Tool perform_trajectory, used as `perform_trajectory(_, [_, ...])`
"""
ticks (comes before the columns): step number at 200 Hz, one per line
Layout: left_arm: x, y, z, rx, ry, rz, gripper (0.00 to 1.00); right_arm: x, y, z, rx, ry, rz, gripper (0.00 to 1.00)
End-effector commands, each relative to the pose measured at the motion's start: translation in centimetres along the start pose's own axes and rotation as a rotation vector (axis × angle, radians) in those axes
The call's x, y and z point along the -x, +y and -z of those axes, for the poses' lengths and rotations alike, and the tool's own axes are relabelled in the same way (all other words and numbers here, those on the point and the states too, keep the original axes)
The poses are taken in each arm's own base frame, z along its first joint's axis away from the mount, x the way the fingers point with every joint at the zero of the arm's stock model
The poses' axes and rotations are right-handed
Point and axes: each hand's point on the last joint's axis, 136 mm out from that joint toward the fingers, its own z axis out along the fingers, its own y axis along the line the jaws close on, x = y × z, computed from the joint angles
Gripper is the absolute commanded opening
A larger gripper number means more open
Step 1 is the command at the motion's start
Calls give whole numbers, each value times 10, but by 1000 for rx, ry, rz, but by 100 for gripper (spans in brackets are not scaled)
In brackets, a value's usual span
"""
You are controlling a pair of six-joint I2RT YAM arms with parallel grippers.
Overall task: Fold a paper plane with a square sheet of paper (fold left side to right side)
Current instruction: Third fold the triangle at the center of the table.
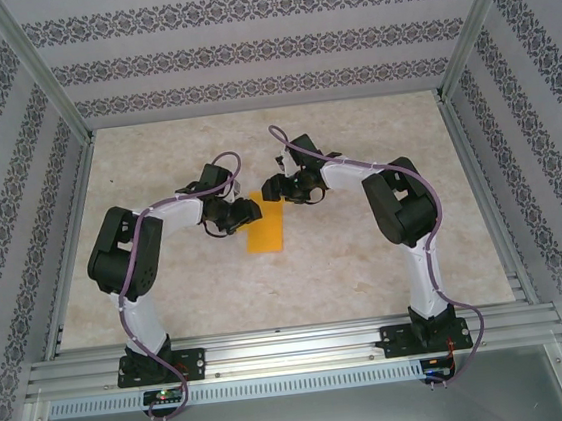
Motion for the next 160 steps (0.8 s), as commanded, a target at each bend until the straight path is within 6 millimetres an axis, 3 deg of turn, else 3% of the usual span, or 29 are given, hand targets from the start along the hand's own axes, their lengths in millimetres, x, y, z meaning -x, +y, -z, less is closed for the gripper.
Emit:
perform_trajectory(1, [-23, 8, -8, 56, 73, -15, 50, -9, -23, -11, -49, 22, -5, 61])
perform_trajectory(86, [-20, 6, 20, 119, 5, -26, 57, -5, -29, -11, -70, 14, -5, 61])
perform_trajectory(124, [-20, 2, 16, 93, 17, -25, 57, 6, -29, -10, -66, 10, 9, 61])
perform_trajectory(160, [-22, -2, 5, 55, 42, -16, 55, 3, -28, -11, -62, 17, 6, 60])
